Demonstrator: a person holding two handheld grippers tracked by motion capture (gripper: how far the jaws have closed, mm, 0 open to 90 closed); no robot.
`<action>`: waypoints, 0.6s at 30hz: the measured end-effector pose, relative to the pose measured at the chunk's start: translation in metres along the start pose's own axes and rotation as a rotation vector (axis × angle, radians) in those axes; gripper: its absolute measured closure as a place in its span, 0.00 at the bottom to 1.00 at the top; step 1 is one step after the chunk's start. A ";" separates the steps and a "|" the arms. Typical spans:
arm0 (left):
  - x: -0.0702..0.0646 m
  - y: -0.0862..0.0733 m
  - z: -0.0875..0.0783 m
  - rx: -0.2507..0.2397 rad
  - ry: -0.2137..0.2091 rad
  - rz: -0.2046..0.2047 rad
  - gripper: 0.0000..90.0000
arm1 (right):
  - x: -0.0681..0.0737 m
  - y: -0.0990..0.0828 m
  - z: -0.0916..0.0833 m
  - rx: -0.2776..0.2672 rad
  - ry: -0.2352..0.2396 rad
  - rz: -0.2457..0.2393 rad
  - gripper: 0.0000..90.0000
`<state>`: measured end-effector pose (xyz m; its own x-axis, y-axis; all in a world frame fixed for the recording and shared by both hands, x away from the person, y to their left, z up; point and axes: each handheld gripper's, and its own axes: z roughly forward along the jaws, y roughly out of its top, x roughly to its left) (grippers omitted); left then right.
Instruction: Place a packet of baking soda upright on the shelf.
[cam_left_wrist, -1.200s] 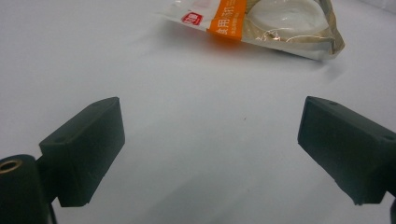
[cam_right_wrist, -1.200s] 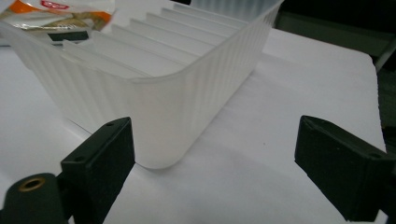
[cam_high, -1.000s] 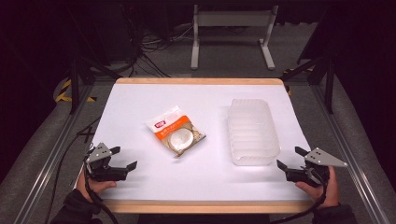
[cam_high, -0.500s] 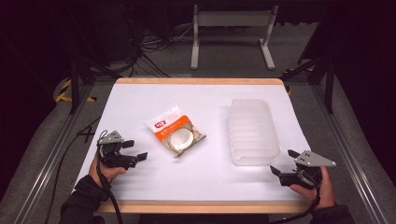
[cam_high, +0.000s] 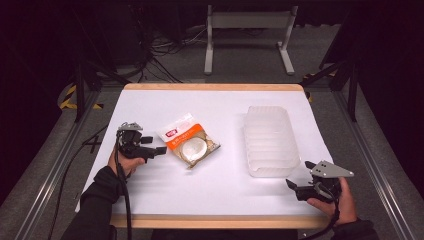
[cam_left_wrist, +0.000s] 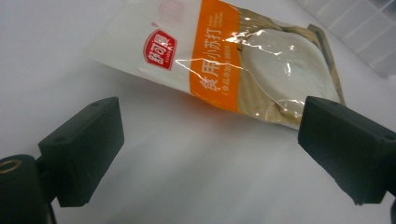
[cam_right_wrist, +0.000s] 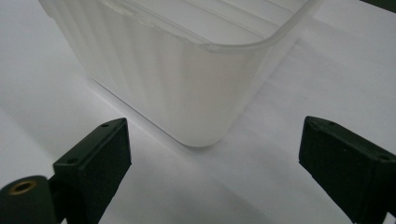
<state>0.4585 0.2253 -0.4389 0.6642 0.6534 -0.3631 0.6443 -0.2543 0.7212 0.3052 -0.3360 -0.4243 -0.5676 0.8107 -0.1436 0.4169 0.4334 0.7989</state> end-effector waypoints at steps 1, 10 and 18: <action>0.002 0.002 0.001 -0.003 0.002 -0.003 0.08 | 0.000 0.001 0.000 0.002 -0.004 -0.004 0.11; 0.013 0.021 0.018 0.044 -0.008 -0.020 0.08 | 0.005 0.010 0.008 0.016 -0.002 -0.017 0.11; 0.019 0.033 0.040 0.130 -0.041 -0.022 0.08 | 0.008 0.008 0.011 0.015 0.004 -0.021 0.11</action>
<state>0.5073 0.2010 -0.4458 0.6627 0.6311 -0.4033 0.7006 -0.3320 0.6317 0.3116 -0.3217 -0.4254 -0.5787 0.8001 -0.1579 0.4155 0.4558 0.7871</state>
